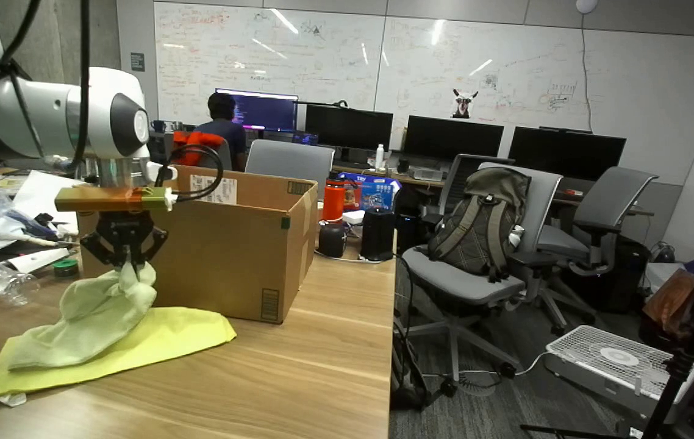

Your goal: Put the peach and pink shirt and the green towel in the box respectively

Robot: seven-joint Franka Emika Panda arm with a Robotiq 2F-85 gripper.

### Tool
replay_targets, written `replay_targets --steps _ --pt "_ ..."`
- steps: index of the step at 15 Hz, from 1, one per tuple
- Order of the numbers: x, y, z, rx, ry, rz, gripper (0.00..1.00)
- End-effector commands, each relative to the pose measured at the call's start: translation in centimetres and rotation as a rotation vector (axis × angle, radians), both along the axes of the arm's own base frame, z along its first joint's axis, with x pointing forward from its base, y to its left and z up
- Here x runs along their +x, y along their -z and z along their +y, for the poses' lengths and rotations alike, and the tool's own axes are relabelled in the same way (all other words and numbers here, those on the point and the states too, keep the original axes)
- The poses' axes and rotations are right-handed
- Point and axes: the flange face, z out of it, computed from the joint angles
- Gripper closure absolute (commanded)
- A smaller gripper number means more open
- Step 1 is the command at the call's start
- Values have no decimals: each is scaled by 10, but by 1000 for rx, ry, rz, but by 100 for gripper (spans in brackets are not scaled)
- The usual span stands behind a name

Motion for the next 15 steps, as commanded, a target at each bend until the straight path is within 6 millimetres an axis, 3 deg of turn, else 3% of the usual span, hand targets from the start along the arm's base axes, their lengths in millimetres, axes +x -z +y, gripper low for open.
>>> replay_targets --steps 1,4,12,15 --pt "-9 -37 1 -14 30 -80 98" --pt "-7 -69 5 -26 45 -147 98" --pt "11 -180 24 -52 52 -368 98" --pt "16 -205 32 -66 50 -412 98"
